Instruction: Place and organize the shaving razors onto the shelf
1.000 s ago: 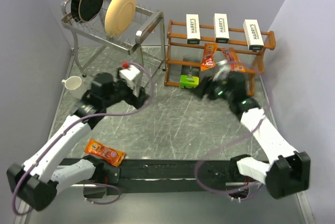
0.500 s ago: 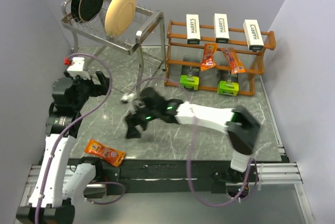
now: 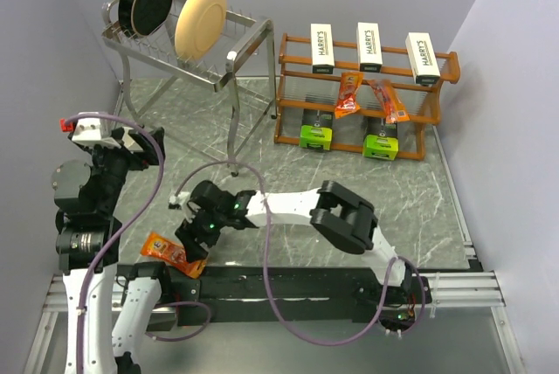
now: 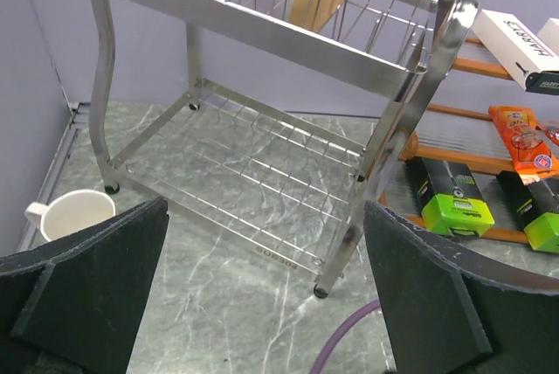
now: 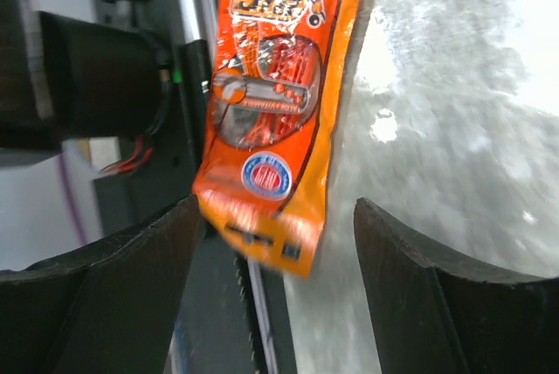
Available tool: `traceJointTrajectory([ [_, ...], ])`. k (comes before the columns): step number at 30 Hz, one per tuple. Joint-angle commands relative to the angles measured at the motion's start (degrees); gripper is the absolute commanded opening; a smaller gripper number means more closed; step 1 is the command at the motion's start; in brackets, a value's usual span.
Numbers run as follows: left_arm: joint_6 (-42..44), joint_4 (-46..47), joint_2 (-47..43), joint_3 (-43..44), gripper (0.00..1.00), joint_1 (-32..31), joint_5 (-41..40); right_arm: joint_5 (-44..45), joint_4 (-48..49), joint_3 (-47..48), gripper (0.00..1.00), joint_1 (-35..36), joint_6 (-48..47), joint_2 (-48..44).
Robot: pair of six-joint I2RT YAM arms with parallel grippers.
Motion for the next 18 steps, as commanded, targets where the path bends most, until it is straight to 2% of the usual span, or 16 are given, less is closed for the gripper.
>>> traceJointTrajectory([
  [1, -2.16, 0.01, -0.71, 0.34, 0.99, 1.35, 2.67, 4.75, 0.49, 4.85, 0.79, 3.63, -0.56, 3.16],
  [4, -2.43, -0.42, -1.33, -0.28, 0.99, 1.61, 3.20, 9.05, -1.97, 5.82, 0.77, 6.17, -1.97, 5.27],
  [9, -1.99, -0.87, -1.50, -0.37, 0.99, 1.53, 3.20, 18.37, -3.03, 4.41, 0.60, 6.80, 1.28, 6.16],
  [12, -2.16, -0.08, -1.50, -0.89, 1.00, 1.53, 3.73, 20.40, -3.21, 4.15, 0.54, 6.62, 0.49, 6.16],
  [13, -2.69, 0.27, -1.42, -1.15, 1.00, 1.53, 3.99, 21.10, -3.21, 3.89, 0.47, 6.62, -0.03, 6.16],
  [15, -3.30, 1.41, -1.24, -2.21, 0.99, 1.61, 4.08, 22.42, -2.86, 2.75, 0.39, 6.71, -0.21, 6.25],
  [18, -4.53, 2.56, -0.71, -3.09, 0.99, 2.05, 5.31, 22.95, -1.46, 0.99, 0.35, 6.53, -0.74, 5.72],
])
